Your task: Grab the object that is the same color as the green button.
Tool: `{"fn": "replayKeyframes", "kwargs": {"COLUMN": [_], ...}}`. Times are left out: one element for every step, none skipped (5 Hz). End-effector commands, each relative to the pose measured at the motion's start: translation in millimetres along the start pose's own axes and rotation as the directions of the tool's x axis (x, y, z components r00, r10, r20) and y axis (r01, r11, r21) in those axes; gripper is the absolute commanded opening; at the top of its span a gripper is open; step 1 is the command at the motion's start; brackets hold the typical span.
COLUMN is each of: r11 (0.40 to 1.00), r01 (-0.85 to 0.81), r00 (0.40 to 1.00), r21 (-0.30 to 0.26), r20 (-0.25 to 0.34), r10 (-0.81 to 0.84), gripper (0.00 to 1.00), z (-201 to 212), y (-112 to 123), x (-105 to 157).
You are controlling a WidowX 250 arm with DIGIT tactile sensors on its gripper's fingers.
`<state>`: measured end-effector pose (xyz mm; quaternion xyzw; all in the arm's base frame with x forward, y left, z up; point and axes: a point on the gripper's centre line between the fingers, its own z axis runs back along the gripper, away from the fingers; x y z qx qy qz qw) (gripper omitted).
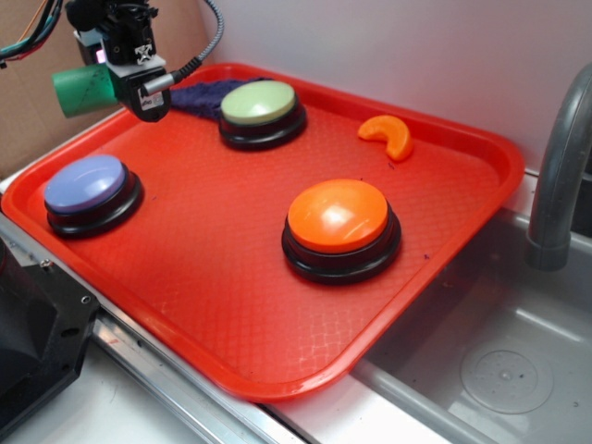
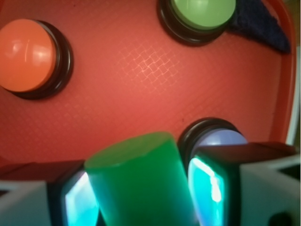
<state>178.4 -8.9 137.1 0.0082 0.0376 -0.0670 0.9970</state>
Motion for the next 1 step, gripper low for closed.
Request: {"fn": "replayKeyframes", "kwargs": {"r11": [1.0], "r01": [0.004], "r00": [1.0], "r21": [0.028], "r20": [0.008], "r10": [-0.004], "gripper": [0.0], "z": [-2.6], "y": [-11.8], "x": [5.2]}}
